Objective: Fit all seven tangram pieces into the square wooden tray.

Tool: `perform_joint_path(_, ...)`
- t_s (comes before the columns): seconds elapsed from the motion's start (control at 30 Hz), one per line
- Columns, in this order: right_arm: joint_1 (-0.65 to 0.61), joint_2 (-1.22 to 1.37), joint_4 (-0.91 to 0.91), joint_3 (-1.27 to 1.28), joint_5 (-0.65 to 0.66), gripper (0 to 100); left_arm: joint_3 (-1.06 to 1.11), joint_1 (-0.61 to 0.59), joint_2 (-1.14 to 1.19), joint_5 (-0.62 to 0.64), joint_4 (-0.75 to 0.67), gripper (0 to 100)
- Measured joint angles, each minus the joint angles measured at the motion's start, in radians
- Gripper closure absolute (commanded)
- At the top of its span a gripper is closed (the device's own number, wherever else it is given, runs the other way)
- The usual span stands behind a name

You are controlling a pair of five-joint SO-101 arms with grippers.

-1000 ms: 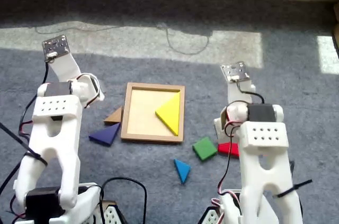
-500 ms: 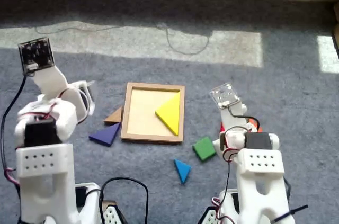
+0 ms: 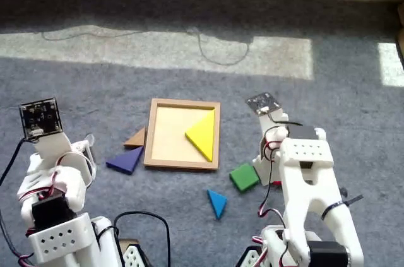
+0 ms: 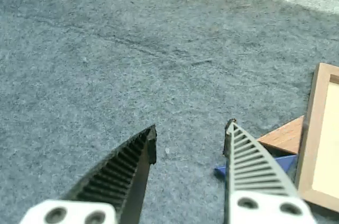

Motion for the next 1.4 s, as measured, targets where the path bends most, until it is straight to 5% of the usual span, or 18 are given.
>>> perform_joint_path(0.6, -0.110, 0.232, -0.106, -0.015, -0.041, 61.8, 0.241, -0.023, -0.276, -0.020, 0.000, 78)
perform_joint_path(1.03, -0.034, 0.308, -0.149, -0.018, 0.014, 62.3, 0.258, -0.023, -0.377, -0.020, 0.052, 78)
perform_joint_path(1.3, -0.035, 0.356, -0.147, -0.077, 0.017, 89.4, 0.258, -0.023, -0.377, -0.020, 0.052, 78)
perform_joint_path(1.4, -0.032, 0.367, -0.149, -0.110, 0.015, 92.0, 0.270, -0.023, -0.385, -0.020, 0.052, 78)
